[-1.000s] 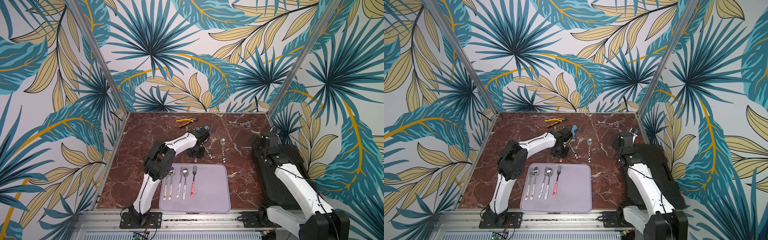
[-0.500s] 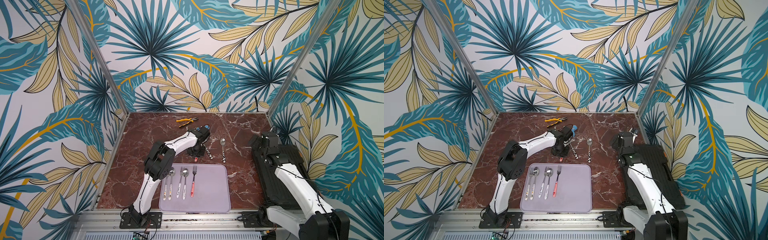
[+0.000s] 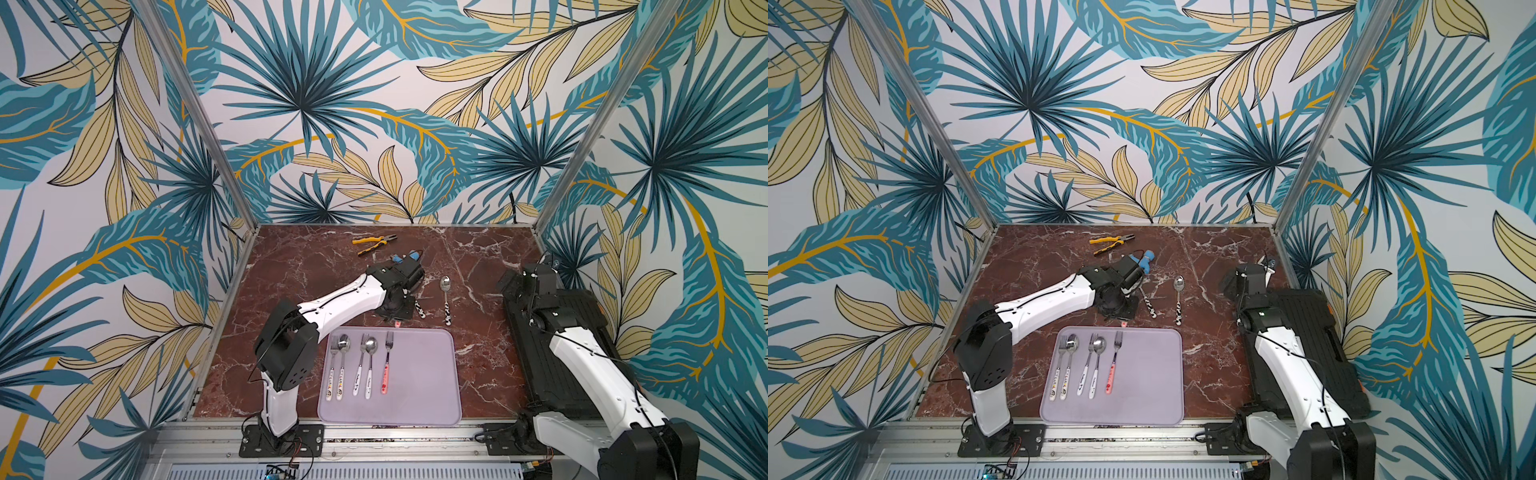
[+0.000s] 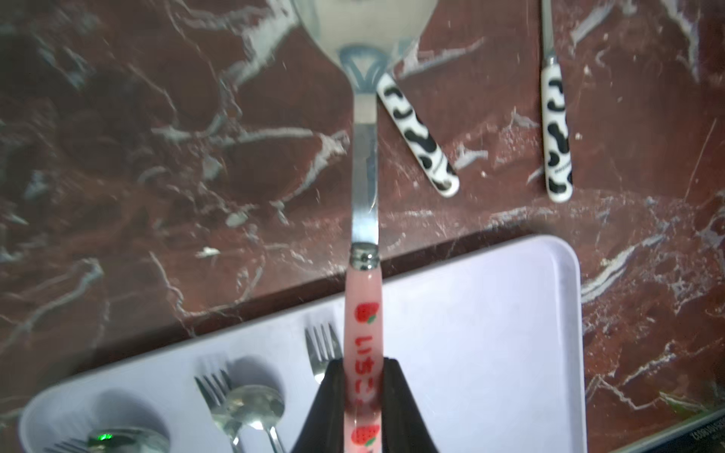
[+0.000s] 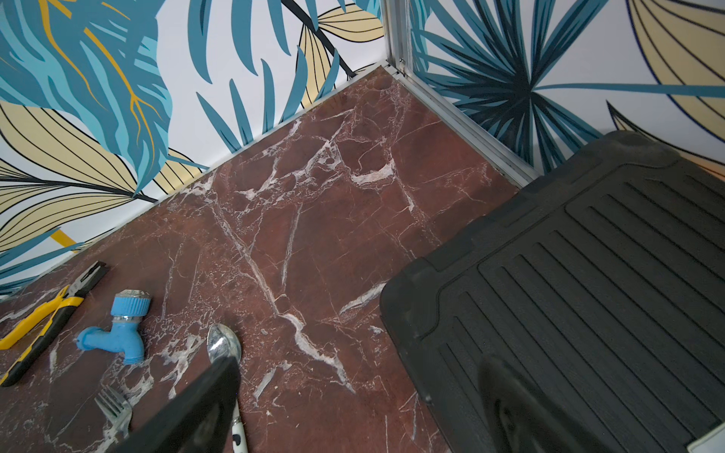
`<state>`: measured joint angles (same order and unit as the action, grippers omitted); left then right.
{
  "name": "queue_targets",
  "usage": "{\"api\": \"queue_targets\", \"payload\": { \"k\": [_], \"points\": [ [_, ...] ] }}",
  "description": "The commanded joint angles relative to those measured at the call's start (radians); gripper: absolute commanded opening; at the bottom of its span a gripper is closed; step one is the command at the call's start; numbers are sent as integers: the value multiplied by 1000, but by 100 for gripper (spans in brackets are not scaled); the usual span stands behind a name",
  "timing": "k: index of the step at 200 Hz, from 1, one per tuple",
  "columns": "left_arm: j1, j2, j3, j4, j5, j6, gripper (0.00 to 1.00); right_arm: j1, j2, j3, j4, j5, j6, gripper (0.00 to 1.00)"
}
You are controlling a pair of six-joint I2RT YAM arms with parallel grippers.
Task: Set the spoon and fork side by side
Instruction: Place the spoon on the tray.
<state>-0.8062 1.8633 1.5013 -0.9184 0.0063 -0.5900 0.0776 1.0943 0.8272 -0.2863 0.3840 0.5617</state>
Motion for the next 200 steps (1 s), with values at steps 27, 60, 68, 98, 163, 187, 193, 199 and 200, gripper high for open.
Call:
{"api": "queue_targets", "payload": {
  "k": [27, 60, 68, 98, 163, 187, 193, 199, 200],
  "points": [
    [-115, -104, -193, 62, -20, -155, 5, -1, -21, 10, -11, -10, 13, 99],
    [-181, -130, -296, 111, -2, -223, 7, -1, -27, 9, -11, -14, 15, 100],
    [-195, -130, -312, 121, 4, -238, 7, -1, -27, 9, -11, -15, 14, 99],
    [-237, -124, -344, 134, -2, -284, 7, 0, -31, 7, -13, -14, 15, 99],
    [-258, -105, -395, 149, 3, -335, 8, -1, -41, 6, -15, -5, 13, 100],
    [-258, -102, -408, 153, 6, -340, 8, 0, -40, 6, -15, -5, 13, 100],
    [-258, -101, -409, 153, 8, -342, 8, 0, -39, 6, -15, -5, 13, 99],
    [-258, -100, -411, 153, 8, -342, 8, -1, -39, 7, -14, -5, 13, 100],
    [-258, -99, -411, 152, 8, -343, 8, -1, -39, 6, -14, -5, 13, 100]
  ]
}}
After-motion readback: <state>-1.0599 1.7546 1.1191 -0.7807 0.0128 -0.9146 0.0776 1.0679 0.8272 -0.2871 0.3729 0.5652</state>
